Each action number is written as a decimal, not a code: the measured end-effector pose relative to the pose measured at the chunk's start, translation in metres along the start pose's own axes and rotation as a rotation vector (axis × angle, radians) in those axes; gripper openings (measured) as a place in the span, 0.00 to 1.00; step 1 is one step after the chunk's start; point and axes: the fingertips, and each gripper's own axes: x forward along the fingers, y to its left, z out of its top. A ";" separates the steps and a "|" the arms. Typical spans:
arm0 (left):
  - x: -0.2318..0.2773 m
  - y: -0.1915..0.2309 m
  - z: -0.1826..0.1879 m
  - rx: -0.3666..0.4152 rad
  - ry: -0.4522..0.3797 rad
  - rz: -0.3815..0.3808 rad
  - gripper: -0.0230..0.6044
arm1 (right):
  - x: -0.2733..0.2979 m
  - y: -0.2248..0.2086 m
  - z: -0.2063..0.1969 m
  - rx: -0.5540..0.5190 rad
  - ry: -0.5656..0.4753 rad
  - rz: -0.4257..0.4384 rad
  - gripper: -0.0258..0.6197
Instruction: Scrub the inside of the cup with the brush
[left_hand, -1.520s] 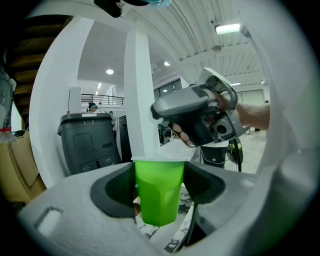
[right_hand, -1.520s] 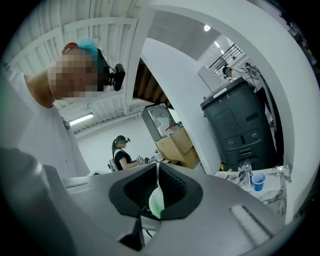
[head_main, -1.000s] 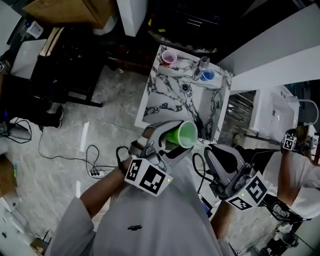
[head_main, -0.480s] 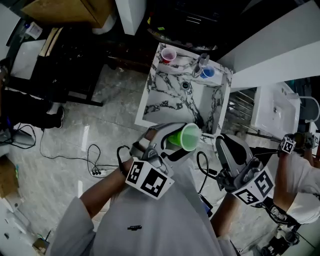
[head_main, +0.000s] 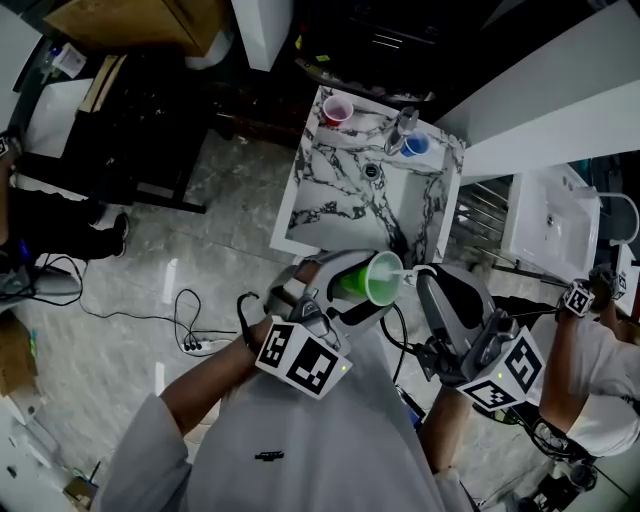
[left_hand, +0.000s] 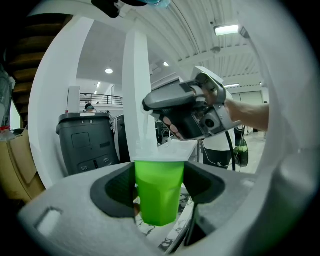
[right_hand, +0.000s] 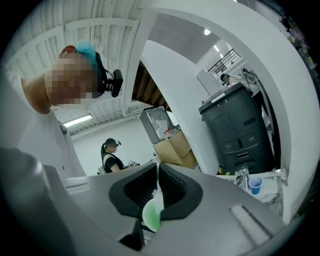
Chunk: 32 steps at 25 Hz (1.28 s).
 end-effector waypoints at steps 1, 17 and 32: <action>0.000 0.001 0.000 -0.004 -0.001 0.003 0.52 | 0.000 0.004 0.000 0.018 -0.007 0.017 0.07; -0.013 0.023 0.005 -0.026 -0.023 0.062 0.52 | -0.024 -0.001 -0.023 0.083 0.048 -0.001 0.07; -0.009 0.006 0.007 -0.007 -0.020 0.012 0.52 | -0.018 -0.030 -0.001 0.086 -0.013 -0.046 0.07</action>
